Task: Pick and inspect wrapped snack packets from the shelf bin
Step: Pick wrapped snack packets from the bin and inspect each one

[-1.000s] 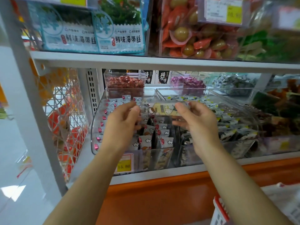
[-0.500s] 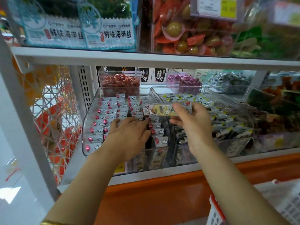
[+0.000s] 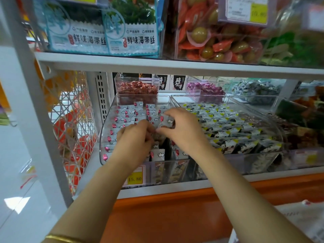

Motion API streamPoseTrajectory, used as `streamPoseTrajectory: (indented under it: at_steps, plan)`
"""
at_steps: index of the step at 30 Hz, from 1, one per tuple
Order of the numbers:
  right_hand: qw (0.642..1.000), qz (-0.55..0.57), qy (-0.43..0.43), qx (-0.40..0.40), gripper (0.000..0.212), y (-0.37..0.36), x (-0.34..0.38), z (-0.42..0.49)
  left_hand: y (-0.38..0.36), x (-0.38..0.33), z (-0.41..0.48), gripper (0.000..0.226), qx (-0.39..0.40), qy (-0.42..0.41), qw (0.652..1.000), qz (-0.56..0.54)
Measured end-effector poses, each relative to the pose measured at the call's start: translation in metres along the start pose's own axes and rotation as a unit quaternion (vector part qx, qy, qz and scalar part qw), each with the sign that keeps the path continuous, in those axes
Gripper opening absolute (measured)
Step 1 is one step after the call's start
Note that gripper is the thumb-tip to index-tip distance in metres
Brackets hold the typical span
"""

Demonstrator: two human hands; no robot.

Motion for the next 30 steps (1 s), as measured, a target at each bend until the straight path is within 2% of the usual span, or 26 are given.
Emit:
streamPoseTrajectory:
  at_steps: [4,7,9,11,15,18,25,30]
  plan:
    - [0.996,-0.058,0.025,0.065,0.040,-0.011,0.007,0.004,0.006,-0.005,-0.003,0.026,-0.042,-0.016,0.998,-0.047]
    - [0.989,-0.086,0.044,0.112,0.024,-0.013,0.009,0.005,0.009,-0.007,-0.002,0.024,-0.026,-0.019,0.998,-0.051]
    - [0.971,-0.165,0.078,0.155,0.020,-0.016,0.011,0.002,0.012,-0.005,-0.002,0.021,-0.016,-0.011,0.998,-0.054]
    - [0.955,-0.205,0.090,0.196,0.030,-0.017,0.011,0.001,0.018,-0.003,-0.002,0.022,-0.032,-0.009,0.998,-0.046]
    - [0.948,-0.171,0.063,0.260,0.054,-0.017,0.009,0.005,0.026,0.001,-0.002,0.022,-0.048,-0.013,0.999,-0.012]
    - [0.954,-0.141,0.051,0.260,0.057,-0.018,0.007,0.011,0.026,0.005,-0.003,0.023,-0.039,-0.007,0.999,-0.011]
    - [0.974,-0.090,0.022,0.206,0.046,-0.016,0.004,0.033,0.032,0.009,-0.002,0.026,-0.041,0.002,0.999,-0.018]
    - [0.980,-0.122,0.024,0.155,0.033,-0.023,0.001,0.045,0.034,0.012,-0.003,0.026,-0.038,0.000,0.999,-0.033]
Point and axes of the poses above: each hand's wrist, its own z-axis towards the middle knuckle, its own y-axis out of the back of the hand, x = y × z, the point moved 3 cm from there along z, towards the middle knuckle, and after that the axes turned 9 degrees about -z, right-handed, at the moved point
